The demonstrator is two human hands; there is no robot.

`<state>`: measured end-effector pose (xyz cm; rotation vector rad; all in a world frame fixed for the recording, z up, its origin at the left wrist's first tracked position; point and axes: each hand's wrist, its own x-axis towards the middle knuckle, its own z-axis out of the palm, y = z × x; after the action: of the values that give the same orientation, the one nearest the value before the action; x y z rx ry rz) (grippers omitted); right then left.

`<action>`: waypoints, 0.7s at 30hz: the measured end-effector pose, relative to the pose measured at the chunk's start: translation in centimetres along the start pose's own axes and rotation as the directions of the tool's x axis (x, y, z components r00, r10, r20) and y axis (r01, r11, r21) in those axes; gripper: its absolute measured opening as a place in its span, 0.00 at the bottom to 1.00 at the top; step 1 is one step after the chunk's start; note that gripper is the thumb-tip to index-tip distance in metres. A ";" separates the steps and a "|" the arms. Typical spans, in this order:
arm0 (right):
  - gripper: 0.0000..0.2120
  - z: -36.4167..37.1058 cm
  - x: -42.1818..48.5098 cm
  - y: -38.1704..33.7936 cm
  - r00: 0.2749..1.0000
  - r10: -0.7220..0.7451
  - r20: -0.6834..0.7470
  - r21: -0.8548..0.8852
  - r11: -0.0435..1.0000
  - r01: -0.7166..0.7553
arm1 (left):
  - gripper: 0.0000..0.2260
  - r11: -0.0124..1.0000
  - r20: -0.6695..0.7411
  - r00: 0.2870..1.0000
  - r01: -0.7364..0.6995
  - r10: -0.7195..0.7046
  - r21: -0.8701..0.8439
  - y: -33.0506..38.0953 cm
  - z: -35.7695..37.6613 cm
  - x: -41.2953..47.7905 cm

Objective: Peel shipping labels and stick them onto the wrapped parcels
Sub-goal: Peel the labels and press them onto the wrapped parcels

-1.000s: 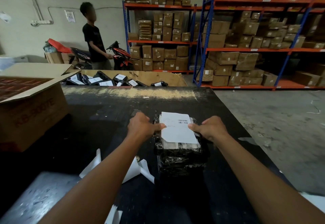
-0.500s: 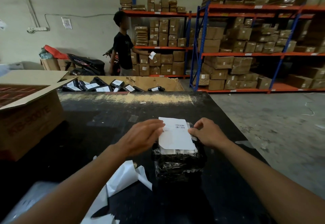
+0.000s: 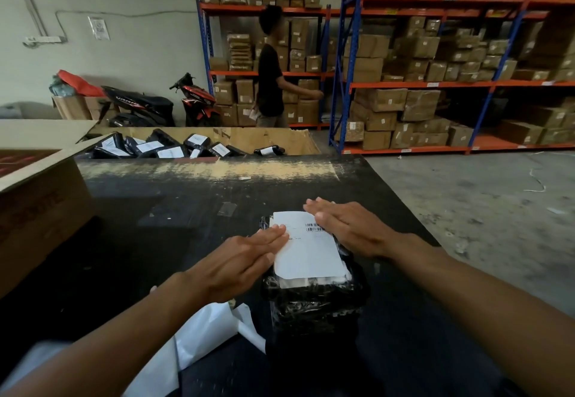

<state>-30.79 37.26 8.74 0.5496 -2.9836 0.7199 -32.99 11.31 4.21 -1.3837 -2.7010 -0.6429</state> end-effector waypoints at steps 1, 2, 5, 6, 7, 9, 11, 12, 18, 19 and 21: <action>0.21 0.2 0.6 -0.1 1.000 -0.011 -0.004 0.003 1.000 0.011 | 0.22 1.000 0.001 1.000 0.000 0.000 -0.001 -0.1 0.1 0.0; 0.21 0.4 1.1 -0.2 1.000 -0.026 -0.002 0.000 1.000 0.026 | 0.22 1.000 0.000 1.000 0.000 0.000 -0.003 -0.2 0.1 -0.1; 0.21 0.9 1.5 0.7 0.997 -0.050 0.059 -0.050 0.997 0.053 | 0.23 1.000 -0.010 1.000 0.010 -0.010 -0.016 -0.4 0.4 -0.4; 0.21 0.7 1.2 1.5 0.997 -0.032 0.072 -0.060 0.998 0.036 | 0.23 1.000 -0.017 1.000 0.014 -0.014 -0.025 -0.4 0.6 -0.5; 0.20 0.3 0.8 2.3 0.998 0.002 0.065 -0.060 0.998 0.002 | 0.23 0.999 -0.024 0.999 0.021 -0.022 -0.040 -0.3 0.7 -0.6; 0.20 -0.8 0.1 4.0 0.996 0.085 0.002 -0.056 0.995 -0.084 | 0.22 0.996 -0.039 0.998 0.037 -0.040 -0.080 -0.2 0.9 -0.6; 0.20 -1.2 0.2 4.3 0.992 0.105 -0.069 -0.047 0.993 -0.109 | 0.24 0.993 -0.044 0.998 0.042 -0.048 -0.108 0.0 0.9 -0.3; 0.20 -1.1 0.6 3.7 0.994 0.072 -0.084 -0.025 0.997 -0.074 | 0.25 0.993 -0.047 0.998 0.047 -0.052 -0.113 0.1 0.9 -0.2; 0.22 -0.5 2.0 2.9 1.000 0.003 -0.001 -0.054 0.999 -0.003 | 0.22 0.992 -0.024 0.996 0.079 -0.082 -0.103 0.5 0.5 -0.6; 0.25 -0.7 2.0 3.1 1.000 0.022 -0.015 -0.052 0.998 -0.022 | 0.22 0.991 -0.028 0.996 0.081 -0.084 -0.111 0.6 0.5 -0.5; 0.26 -0.6 2.2 2.7 0.999 0.025 -0.024 -0.025 0.999 -0.025 | 0.22 0.990 -0.036 0.995 0.087 -0.092 -0.114 0.7 0.5 -0.4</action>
<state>-33.85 39.06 8.31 0.4999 -2.9782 0.6843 -32.13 11.59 3.91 -1.2615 -2.7462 -0.8323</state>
